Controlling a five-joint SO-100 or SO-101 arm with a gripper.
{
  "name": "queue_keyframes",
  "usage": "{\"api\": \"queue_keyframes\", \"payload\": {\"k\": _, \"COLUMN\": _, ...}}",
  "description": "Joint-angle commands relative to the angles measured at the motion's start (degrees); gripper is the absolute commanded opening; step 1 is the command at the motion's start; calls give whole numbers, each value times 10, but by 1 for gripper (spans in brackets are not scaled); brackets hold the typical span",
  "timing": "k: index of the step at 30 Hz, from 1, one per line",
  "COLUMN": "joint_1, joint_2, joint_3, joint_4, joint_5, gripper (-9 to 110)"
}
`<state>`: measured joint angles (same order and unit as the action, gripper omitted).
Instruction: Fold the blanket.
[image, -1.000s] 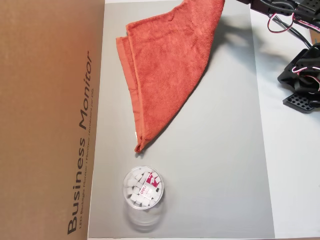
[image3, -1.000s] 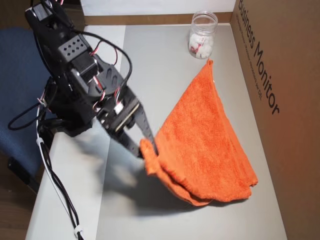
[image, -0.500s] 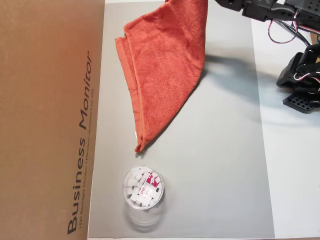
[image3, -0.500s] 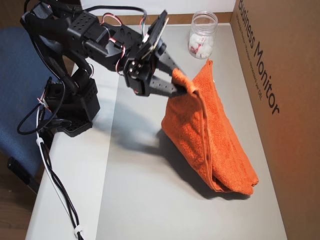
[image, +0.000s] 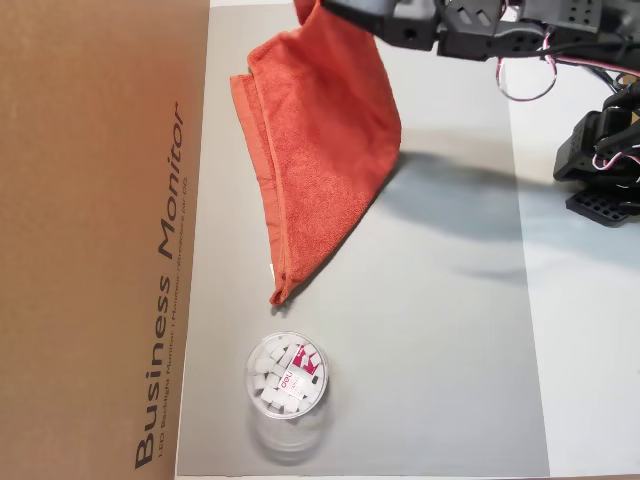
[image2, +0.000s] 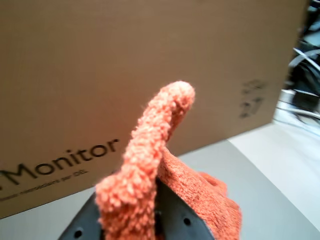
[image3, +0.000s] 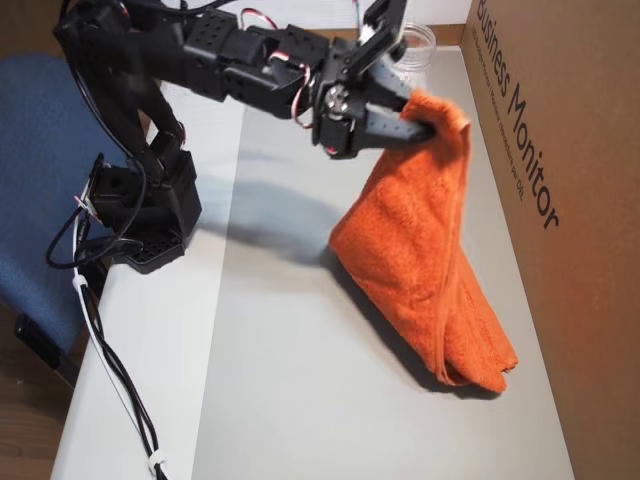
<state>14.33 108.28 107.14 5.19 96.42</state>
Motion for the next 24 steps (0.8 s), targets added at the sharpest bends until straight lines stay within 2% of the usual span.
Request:
{"api": "queue_keyframes", "payload": {"k": 1, "joint_1": -38, "joint_2": -22, "joint_3": -62, "joint_4": -11, "joint_5": -11, "gripper": 0}}
{"api": "queue_keyframes", "payload": {"k": 13, "joint_1": -178, "joint_2": -54, "joint_3": -60, "joint_4": -11, "joint_5": -72, "gripper": 0}}
{"api": "queue_keyframes", "payload": {"k": 24, "joint_1": -221, "joint_2": -122, "joint_3": -54, "joint_4": -11, "joint_5": -134, "gripper": 0}}
